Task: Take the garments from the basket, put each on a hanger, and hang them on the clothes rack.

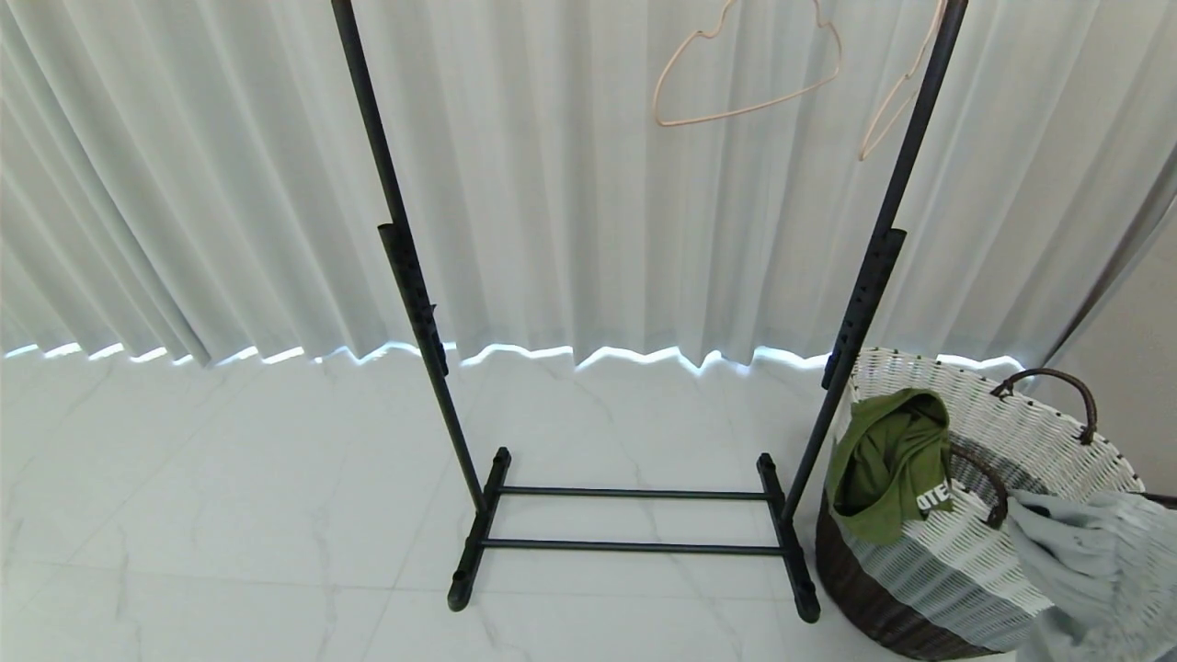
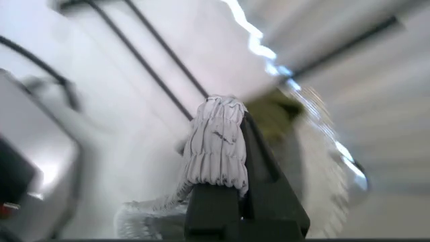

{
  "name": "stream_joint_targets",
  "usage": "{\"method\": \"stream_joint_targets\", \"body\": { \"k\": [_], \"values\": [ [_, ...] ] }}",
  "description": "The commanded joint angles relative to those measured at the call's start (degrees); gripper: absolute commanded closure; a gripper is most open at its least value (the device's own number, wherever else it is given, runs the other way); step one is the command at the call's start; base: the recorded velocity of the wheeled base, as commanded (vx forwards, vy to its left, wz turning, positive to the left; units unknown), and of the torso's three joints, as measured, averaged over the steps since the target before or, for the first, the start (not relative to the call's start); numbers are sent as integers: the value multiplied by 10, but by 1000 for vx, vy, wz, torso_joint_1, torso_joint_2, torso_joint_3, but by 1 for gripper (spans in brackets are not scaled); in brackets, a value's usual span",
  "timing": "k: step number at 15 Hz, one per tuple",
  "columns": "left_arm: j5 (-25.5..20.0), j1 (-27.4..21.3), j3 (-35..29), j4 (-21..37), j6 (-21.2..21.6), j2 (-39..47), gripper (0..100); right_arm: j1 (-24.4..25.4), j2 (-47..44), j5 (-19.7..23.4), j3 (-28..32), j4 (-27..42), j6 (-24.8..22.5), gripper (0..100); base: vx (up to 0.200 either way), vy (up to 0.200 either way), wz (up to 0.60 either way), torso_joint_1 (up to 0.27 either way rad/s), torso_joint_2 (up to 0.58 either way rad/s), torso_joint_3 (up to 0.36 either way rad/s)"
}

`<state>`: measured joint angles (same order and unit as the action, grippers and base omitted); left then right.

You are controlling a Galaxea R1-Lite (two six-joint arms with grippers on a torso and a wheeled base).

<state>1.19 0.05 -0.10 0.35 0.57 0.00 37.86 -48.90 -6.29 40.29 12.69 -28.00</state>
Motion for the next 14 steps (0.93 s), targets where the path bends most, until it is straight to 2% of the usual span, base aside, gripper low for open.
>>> {"method": "stream_joint_targets", "body": {
  "k": [1,2,3,5,7,12,13,14],
  "values": [
    [0,0,0,0,-5,0,0,70,-122,11,36,-50,44,100,0,0,0,0,0,0],
    [0,0,0,0,-6,0,0,70,-137,15,37,-67,51,100,0,0,0,0,0,0],
    [0,0,0,0,0,1,0,70,-189,16,37,-123,81,100,0,0,0,0,0,0],
    [0,0,0,1,0,0,0,70,-219,15,46,-154,112,100,0,0,0,0,0,0],
    [0,0,0,0,-1,1,0,70,-235,16,66,-151,131,100,0,0,0,0,0,0],
    [0,0,0,-1,-9,0,0,70,-235,16,55,-151,148,100,0,0,0,0,0,0],
    [-4,0,-5,-11,-7,0,0,70,-233,16,56,-152,157,100,0,0,0,0,0,0],
    [-30,-3,-43,-18,-11,11,0,70,-227,16,54,-152,160,100,0,0,0,0,0,0]
  ]
}}
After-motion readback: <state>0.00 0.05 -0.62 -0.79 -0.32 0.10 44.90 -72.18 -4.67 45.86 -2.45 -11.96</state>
